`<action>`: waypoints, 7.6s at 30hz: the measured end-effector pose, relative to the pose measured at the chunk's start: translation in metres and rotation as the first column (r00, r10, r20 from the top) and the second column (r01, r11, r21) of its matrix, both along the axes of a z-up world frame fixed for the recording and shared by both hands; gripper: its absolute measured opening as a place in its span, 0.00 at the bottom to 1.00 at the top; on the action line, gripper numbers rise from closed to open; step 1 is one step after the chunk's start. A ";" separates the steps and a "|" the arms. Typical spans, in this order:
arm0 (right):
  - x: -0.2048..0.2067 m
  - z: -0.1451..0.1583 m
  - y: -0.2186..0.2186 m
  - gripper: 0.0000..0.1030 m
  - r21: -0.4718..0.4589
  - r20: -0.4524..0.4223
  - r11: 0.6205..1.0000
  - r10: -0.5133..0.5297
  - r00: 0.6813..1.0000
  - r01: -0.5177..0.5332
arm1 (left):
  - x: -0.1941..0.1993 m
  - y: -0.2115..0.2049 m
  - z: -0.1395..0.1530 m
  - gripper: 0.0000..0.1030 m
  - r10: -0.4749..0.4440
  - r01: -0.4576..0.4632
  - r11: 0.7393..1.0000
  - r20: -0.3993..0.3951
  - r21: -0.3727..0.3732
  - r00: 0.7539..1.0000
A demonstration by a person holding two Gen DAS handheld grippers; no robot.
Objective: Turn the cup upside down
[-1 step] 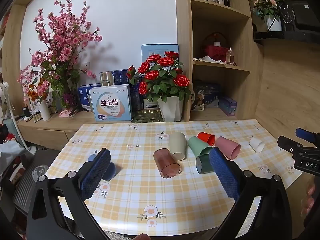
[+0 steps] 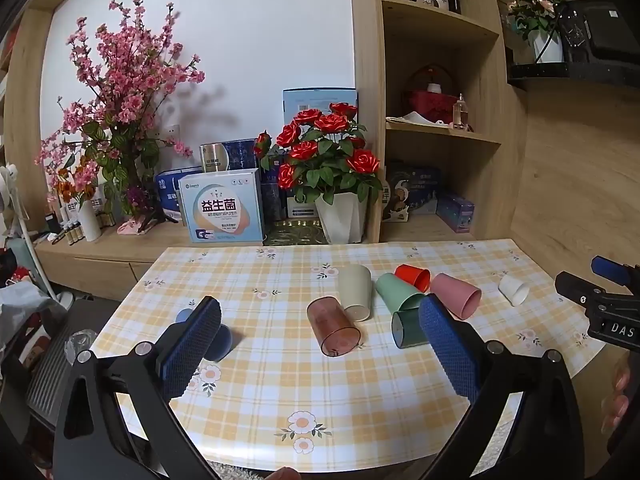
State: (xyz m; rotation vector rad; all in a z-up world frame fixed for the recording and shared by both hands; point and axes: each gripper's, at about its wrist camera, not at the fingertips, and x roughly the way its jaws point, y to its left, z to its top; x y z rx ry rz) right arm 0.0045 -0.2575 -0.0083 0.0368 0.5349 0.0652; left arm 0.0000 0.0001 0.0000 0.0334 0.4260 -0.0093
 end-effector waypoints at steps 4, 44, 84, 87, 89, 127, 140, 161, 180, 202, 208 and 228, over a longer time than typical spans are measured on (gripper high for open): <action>0.000 0.000 0.000 0.87 -0.002 0.001 1.000 -0.001 1.000 0.001 | 0.000 0.000 0.000 0.94 0.001 -0.001 1.000 -0.001 -0.002 1.000; 0.000 0.005 -0.001 0.87 0.008 -0.002 1.000 0.006 1.000 -0.006 | 0.000 0.000 0.004 0.94 -0.014 0.014 1.000 -0.005 -0.003 1.000; 0.000 0.003 0.000 0.87 0.014 -0.010 1.000 0.012 1.000 -0.012 | 0.001 0.008 0.001 0.94 -0.016 0.016 1.000 -0.011 -0.022 1.000; 0.000 0.002 0.000 0.87 0.017 -0.012 1.000 0.013 1.000 -0.012 | 0.000 0.007 0.000 0.94 -0.014 0.014 1.000 -0.009 -0.022 1.000; 0.000 0.002 0.000 0.87 0.019 -0.014 1.000 0.013 1.000 -0.013 | 0.001 0.008 0.000 0.94 -0.016 0.016 1.000 -0.011 -0.024 1.000; 0.107 -0.118 -0.001 0.87 0.046 -0.294 0.999 0.019 0.955 -0.006 | 0.159 0.215 -0.123 0.94 0.268 -0.418 0.878 -0.486 -0.232 0.832; 0.130 -0.148 -0.016 0.87 0.072 -0.363 0.997 0.008 0.932 0.020 | 0.238 0.263 -0.183 0.87 0.230 -0.606 0.683 -0.668 -0.407 0.707; 0.140 -0.167 -0.019 0.87 0.120 -0.417 0.992 0.026 0.908 0.027 | 0.270 0.253 -0.221 0.72 0.126 -0.504 0.811 -0.752 -0.298 0.647; 0.132 -0.157 -0.020 0.87 0.158 -0.398 0.987 0.036 0.917 0.030 | 0.210 0.189 -0.187 0.63 0.016 -0.328 0.888 -0.692 -0.321 0.721; 0.102 -0.143 -0.121 0.87 0.183 -0.364 0.956 -0.150 0.919 0.228 | 0.159 -0.125 -0.205 0.63 -0.432 0.085 0.865 -0.647 -0.495 0.628; 0.096 -0.146 -0.145 0.87 0.166 -0.371 0.951 -0.185 0.910 0.260 | 0.163 -0.164 -0.215 0.63 -0.427 0.122 0.881 -0.656 -0.458 0.623; 0.094 -0.140 -0.135 0.87 0.139 -0.371 0.960 -0.175 0.912 0.241 | 0.161 -0.161 -0.206 0.67 -0.420 0.191 0.896 -0.623 -0.401 0.660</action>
